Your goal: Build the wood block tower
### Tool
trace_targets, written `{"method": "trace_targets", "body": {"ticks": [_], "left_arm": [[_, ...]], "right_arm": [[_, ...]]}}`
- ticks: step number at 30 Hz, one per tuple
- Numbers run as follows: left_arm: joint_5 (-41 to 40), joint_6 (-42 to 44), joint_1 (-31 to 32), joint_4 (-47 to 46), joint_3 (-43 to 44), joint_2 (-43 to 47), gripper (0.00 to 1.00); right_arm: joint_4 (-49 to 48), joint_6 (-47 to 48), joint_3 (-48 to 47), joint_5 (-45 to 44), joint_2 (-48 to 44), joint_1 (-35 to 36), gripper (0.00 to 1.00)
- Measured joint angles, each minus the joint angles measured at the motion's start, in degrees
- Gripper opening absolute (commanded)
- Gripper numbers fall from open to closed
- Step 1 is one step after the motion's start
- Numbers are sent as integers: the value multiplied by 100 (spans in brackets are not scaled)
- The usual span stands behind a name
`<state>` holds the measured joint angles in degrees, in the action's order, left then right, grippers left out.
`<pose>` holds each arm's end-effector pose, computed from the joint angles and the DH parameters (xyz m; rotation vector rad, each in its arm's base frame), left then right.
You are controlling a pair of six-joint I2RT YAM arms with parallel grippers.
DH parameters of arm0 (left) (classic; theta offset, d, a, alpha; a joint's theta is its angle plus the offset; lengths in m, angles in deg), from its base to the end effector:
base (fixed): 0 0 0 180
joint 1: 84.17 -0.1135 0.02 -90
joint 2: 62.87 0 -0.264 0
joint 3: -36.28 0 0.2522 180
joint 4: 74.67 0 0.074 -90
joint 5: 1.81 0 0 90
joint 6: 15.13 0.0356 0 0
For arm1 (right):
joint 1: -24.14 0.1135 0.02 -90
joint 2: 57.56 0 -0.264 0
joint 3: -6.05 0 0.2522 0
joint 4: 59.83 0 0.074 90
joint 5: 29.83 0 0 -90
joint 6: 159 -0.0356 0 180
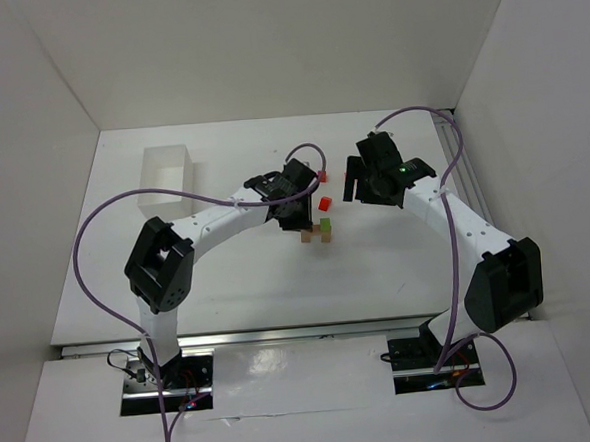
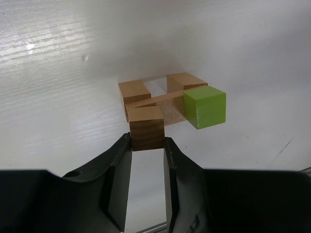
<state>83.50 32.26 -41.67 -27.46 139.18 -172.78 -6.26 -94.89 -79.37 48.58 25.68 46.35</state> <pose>0.3147 -0.2845 0.2421 -0.0367 2.5856 -0.4865 0.2887 0.1101 0.3002 0.1654 2.4408 0.1224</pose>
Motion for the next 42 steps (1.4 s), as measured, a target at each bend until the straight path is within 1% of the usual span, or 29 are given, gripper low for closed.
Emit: {"method": "trace_targets", "body": {"ticks": [6, 10, 33, 40, 42], "left_arm": [[-66, 0, 87, 46, 22, 2, 4], [-63, 0, 101, 105, 72, 0, 10], [-170, 0, 105, 214, 260, -72, 11], [-216, 0, 105, 214, 260, -72, 17], [-223, 0, 105, 214, 260, -76, 17]], "right_arm": [[0, 0, 0, 4, 0, 0, 79], [0, 0, 0, 4, 0, 0, 79], [4, 0, 96, 7, 0, 0, 79], [4, 0, 96, 7, 0, 0, 79], [4, 0, 96, 7, 0, 0, 79]]}}
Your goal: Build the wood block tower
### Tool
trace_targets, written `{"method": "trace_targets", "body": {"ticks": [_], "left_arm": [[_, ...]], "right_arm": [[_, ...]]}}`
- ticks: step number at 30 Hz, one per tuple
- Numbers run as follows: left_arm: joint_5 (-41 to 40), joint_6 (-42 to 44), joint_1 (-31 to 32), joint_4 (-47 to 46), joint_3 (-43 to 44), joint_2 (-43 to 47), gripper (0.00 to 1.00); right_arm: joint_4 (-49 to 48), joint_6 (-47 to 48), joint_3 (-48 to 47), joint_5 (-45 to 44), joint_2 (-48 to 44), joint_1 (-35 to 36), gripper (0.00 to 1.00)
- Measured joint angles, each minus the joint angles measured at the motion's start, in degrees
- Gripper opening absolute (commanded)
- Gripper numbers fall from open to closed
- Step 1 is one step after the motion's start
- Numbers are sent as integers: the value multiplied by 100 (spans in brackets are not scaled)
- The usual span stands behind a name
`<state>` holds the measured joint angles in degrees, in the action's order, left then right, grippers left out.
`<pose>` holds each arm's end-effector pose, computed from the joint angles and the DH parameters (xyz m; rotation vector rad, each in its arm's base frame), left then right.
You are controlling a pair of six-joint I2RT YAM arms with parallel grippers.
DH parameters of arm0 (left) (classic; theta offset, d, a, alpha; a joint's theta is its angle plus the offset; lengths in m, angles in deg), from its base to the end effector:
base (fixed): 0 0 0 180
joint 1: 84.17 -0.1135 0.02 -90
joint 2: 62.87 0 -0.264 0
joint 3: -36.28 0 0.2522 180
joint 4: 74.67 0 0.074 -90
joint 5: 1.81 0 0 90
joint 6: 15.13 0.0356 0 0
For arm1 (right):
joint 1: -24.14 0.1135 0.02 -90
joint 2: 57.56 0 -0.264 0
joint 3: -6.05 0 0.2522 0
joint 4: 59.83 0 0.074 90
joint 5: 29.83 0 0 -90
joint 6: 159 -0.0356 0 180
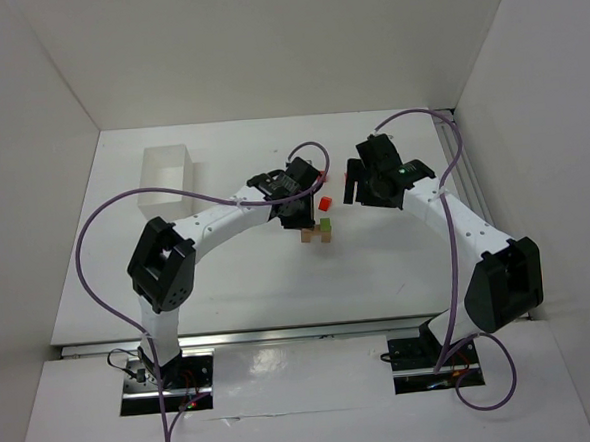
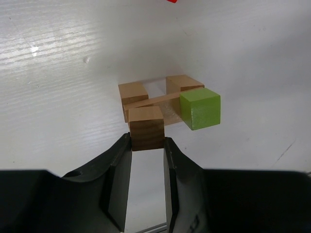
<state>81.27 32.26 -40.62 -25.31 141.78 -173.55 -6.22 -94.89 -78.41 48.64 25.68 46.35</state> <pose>0.3130 -0.2917 0.2487 -0.0286 2.5740 -0.4484 0.2874 0.1097 0.2948 0.1636 2.4574 0.1147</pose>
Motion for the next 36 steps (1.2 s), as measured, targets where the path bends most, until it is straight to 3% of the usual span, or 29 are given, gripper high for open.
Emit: {"method": "trace_targets", "body": {"ticks": [8, 19, 24, 29, 35, 36], "left_arm": [[-9, 0, 0, 20, 15, -79, 18], [-9, 0, 0, 37, 20, -81, 27], [-9, 0, 0, 37, 20, -81, 34], [-9, 4, 0, 37, 20, -81, 48], [-7, 9, 0, 48, 20, -81, 49], [-7, 9, 0, 48, 20, -81, 54]], "right_arm": [[2, 0, 0, 0, 0, 0, 79], [-2, 0, 28, 0, 0, 0, 79], [-24, 0, 61, 0, -4, 0, 79], [-22, 0, 92, 20, -9, 0, 79], [-22, 0, 92, 22, -9, 0, 79], [-22, 0, 92, 22, -9, 0, 79]]}}
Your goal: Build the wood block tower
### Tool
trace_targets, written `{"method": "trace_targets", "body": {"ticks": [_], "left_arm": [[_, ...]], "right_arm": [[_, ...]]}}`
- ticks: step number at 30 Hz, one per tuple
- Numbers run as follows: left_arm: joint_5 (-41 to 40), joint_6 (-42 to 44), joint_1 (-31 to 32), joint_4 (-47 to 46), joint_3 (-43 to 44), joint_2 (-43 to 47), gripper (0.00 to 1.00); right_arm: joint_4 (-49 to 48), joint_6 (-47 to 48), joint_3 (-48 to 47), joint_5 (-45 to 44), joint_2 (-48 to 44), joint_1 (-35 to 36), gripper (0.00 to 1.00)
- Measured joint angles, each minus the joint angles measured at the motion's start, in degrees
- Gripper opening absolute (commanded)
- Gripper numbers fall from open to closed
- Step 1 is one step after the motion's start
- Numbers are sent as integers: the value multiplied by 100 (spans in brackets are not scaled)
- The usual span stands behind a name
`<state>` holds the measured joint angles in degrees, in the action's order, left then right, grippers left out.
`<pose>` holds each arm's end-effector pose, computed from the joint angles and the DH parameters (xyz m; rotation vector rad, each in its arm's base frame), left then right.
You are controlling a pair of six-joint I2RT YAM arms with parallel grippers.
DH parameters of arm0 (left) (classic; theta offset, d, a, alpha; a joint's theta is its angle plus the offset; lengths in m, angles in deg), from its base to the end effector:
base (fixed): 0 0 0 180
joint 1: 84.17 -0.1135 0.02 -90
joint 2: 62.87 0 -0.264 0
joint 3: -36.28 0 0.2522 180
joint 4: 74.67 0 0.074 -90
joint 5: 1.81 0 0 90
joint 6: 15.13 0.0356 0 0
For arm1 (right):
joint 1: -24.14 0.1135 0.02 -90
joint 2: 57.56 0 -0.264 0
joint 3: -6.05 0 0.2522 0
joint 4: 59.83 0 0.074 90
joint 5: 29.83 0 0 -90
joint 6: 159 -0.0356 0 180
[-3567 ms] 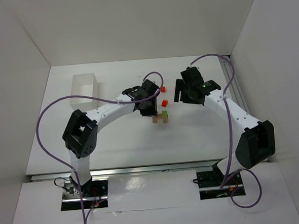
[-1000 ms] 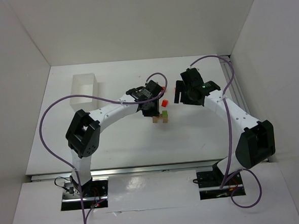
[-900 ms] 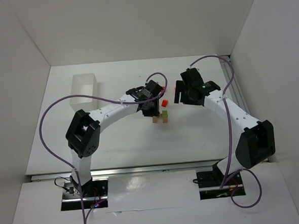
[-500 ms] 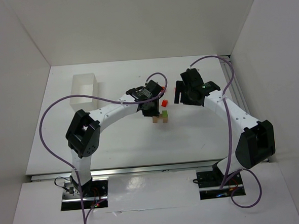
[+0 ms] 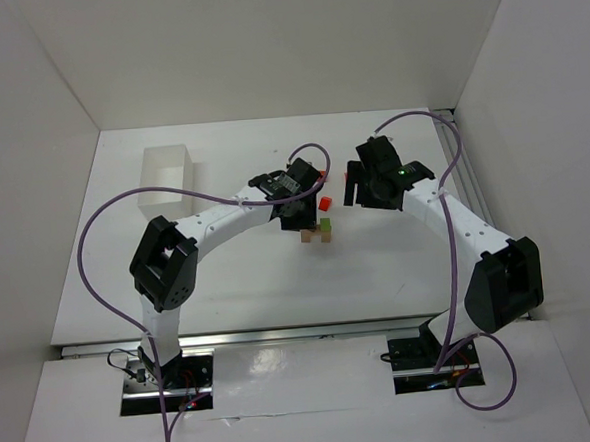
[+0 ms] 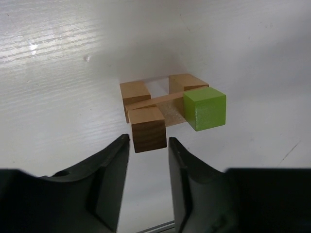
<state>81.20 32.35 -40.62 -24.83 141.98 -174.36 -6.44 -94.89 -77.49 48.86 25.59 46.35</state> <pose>0.3142 -0.2927 0.2435 -0.0256 2.5895 -0.4309 0.2862 0.1093 0.2904 0.1613 2.4687 0.1136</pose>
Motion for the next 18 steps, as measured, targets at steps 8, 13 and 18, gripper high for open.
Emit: {"method": "trace_targets", "body": {"ticks": [8, 13, 18], "left_arm": [[9, 2, 0, 52, 0, 2, 61], [20, 9, 0, 133, 11, 24, 62], [-39, 17, 0, 227, 11, 260, 63]], "right_arm": [[-11, 0, 0, 11, -35, 0, 79], [-79, 0, 0, 26, -31, 0, 79], [-363, 4, -92, 50, 42, 0, 77]]}}
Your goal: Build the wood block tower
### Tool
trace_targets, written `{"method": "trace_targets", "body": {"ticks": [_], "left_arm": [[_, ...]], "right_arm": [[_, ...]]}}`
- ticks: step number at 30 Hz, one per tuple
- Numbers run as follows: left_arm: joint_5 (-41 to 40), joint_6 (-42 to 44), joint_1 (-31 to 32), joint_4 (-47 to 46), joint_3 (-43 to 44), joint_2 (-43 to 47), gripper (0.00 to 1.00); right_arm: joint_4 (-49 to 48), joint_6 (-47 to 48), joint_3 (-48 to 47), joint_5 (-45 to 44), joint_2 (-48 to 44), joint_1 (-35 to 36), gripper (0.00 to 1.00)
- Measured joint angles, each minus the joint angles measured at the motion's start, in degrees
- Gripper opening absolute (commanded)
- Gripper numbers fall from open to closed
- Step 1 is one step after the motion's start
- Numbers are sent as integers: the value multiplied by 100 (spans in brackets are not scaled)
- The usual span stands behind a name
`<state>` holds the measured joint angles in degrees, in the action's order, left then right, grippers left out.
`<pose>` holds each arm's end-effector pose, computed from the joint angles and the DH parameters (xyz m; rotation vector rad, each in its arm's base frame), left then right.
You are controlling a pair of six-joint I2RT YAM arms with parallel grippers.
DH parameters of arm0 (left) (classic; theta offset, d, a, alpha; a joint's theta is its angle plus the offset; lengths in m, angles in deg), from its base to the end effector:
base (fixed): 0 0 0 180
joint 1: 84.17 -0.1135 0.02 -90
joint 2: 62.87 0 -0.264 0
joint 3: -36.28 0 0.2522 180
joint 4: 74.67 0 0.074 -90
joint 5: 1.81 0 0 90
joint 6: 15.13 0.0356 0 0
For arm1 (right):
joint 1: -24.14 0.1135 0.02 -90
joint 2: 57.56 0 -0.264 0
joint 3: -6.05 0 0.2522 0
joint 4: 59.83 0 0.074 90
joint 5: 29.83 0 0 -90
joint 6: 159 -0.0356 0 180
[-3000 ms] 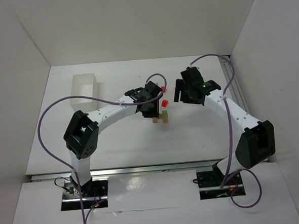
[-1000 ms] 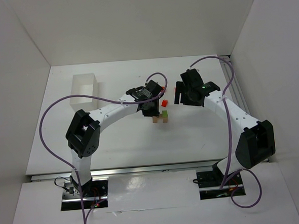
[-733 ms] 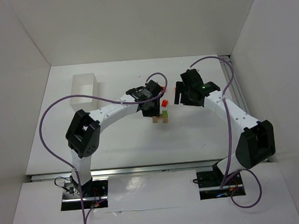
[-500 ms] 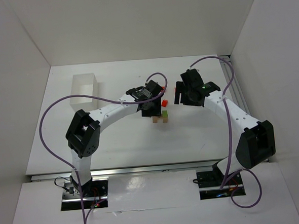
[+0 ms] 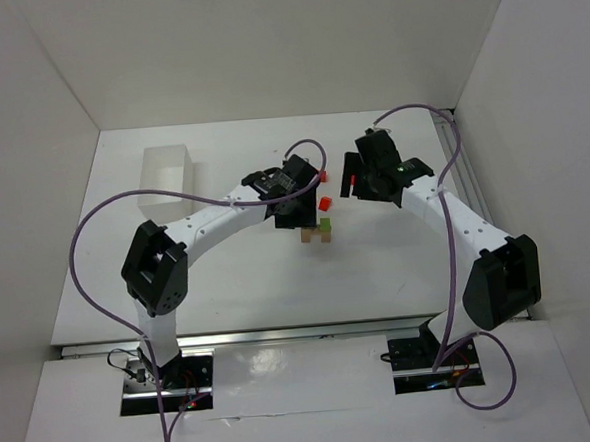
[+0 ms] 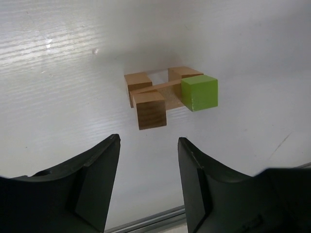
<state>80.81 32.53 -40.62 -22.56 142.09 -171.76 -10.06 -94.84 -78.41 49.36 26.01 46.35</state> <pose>0.3073 -0.2859 0.2600 -0.0249 2.5793 -0.4290 0.2935 0.1126 0.2977 0.1617 2.4045 0.1597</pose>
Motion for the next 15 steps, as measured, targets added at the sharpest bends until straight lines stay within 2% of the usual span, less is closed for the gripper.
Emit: {"method": "trace_targets", "body": {"ticks": [9, 15], "left_arm": [[-190, 52, -212, 258, 140, 728, 63], [-155, 306, -1287, 264, -94, 1344, 62]], "right_arm": [[-356, 26, -660, 50, 894, -146, 77], [-407, 125, -949, 203, 1567, -590, 77]]}}
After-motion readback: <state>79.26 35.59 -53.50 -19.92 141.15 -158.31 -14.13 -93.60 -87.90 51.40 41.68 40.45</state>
